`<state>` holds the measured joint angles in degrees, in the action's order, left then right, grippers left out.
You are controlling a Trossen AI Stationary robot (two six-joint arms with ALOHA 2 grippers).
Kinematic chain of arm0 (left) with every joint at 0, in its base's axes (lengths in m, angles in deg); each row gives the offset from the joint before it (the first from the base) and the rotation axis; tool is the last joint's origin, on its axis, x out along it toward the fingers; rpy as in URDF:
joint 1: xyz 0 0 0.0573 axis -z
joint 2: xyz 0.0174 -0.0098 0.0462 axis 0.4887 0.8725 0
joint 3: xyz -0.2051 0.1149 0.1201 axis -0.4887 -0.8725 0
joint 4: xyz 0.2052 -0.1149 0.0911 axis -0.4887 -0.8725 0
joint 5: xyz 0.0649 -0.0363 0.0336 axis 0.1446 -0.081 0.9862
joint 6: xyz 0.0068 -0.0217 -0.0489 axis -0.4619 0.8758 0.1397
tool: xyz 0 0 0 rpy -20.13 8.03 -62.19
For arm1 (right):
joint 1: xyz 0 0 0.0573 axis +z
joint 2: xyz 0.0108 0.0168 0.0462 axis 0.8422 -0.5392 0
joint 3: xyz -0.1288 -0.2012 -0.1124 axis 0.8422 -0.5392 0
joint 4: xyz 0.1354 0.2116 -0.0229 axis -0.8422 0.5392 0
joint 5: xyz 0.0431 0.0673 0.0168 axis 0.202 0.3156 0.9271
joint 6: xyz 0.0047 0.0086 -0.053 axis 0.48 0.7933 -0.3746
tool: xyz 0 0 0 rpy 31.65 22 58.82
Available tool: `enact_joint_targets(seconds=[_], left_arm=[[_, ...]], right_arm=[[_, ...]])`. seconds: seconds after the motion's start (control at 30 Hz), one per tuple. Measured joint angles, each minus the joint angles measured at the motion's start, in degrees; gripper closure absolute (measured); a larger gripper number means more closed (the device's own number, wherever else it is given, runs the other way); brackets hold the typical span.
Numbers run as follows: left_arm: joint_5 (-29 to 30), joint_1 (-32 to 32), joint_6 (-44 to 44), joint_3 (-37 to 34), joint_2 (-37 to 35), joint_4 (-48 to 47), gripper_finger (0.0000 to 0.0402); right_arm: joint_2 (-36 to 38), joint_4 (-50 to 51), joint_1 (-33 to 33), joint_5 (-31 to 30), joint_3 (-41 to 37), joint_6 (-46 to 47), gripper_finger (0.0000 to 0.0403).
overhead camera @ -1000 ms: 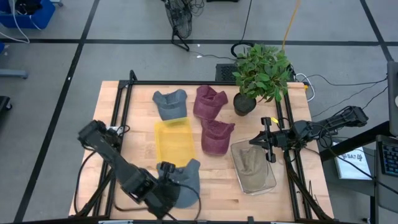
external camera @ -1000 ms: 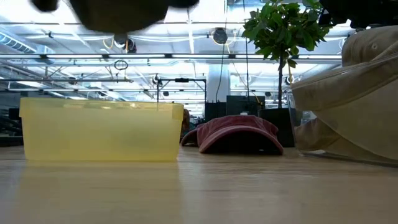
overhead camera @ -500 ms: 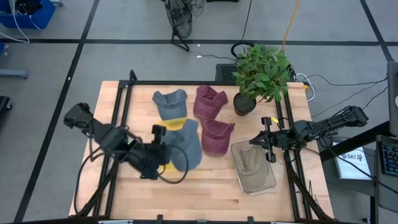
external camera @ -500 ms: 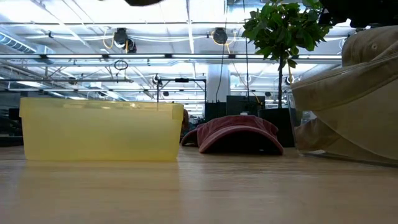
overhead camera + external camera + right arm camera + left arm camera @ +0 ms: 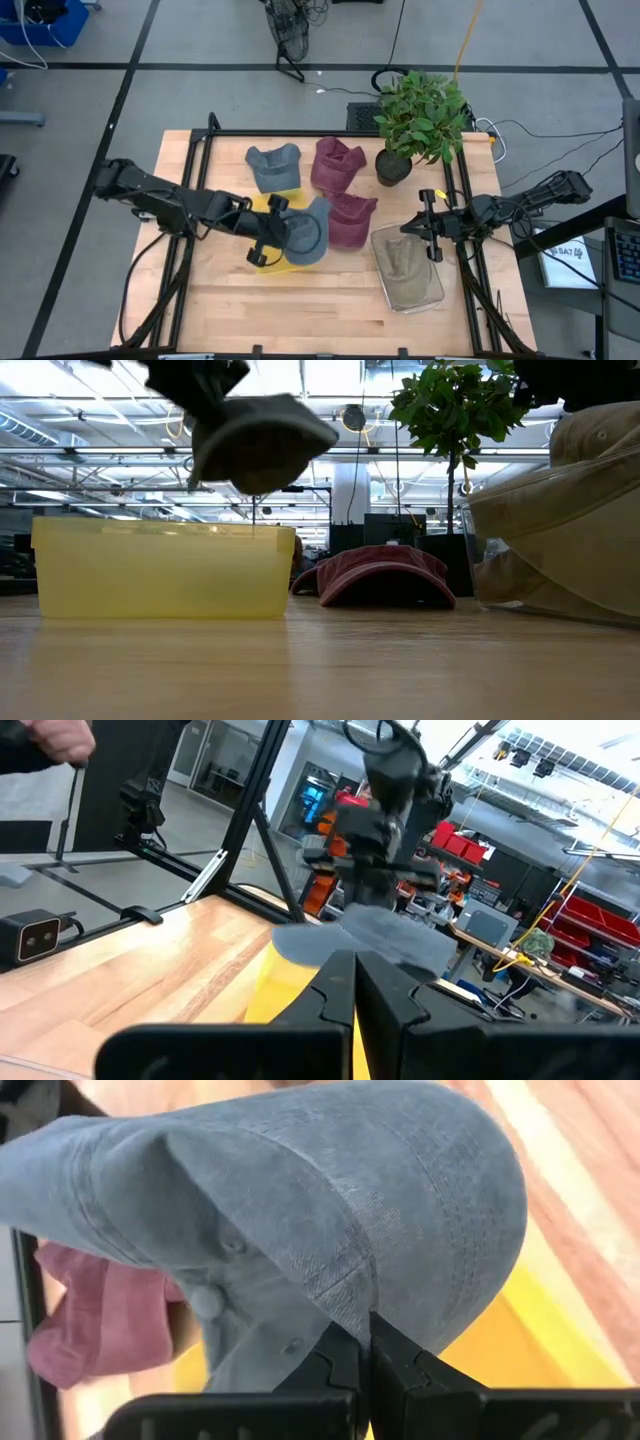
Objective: Pick & Place hat
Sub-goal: Put the bottom blue cap into the yellow bin
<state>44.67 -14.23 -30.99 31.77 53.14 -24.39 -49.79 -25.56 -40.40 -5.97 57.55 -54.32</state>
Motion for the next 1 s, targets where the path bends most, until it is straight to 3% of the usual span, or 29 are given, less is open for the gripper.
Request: enact_joint_targets(seconds=[0.1, 0.47, 1.0], left_arm=[[-2.03, -1.36, -1.01, -5.48, -2.73, 6.12, 0.0399], [-2.67, -1.57, 1.57, -19.49, -8.45, 11.07, 0.0399], [-5.73, -1.59, 5.24, -23.77, -8.37, 12.30, 0.0398]], right_arm=[[0.02, -0.15, -0.02, 0.00, -0.09, -0.04, 0.0403], [-0.07, -0.44, -0.02, -0.02, -0.13, -0.11, 0.0403], [-1.22, -0.98, -0.02, -0.02, -0.15, 1.51, 0.0403]])
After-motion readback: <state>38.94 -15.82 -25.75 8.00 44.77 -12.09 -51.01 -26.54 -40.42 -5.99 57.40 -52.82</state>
